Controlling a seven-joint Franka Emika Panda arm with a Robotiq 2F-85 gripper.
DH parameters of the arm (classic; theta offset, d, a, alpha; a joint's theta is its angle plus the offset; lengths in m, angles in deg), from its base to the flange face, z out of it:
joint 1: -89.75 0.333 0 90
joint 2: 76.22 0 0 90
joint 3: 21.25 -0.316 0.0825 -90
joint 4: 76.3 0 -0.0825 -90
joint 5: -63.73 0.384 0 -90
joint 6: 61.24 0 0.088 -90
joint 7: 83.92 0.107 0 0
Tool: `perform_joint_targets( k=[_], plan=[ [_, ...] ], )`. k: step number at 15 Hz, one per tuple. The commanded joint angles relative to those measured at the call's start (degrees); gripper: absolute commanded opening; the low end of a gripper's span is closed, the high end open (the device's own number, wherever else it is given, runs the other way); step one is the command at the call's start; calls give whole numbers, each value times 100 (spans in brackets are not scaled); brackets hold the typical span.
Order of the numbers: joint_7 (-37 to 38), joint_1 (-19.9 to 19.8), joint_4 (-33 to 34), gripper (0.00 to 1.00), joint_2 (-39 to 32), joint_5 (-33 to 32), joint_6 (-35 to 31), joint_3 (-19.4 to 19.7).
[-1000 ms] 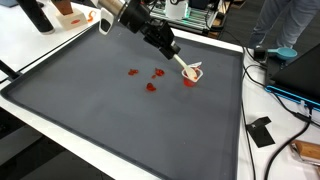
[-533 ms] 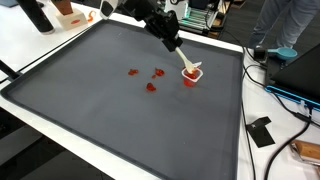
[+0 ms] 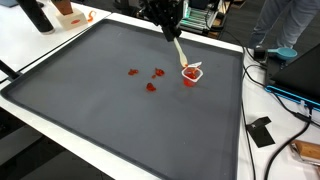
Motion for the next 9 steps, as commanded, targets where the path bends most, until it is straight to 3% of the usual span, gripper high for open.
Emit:
perform_joint_targets(
  k=[1, 9],
  plan=[
    [242, 136, -112, 6, 299, -564, -244, -19],
    [206, 280, -152, 6, 708, -1325, -902, -126]
  ],
)
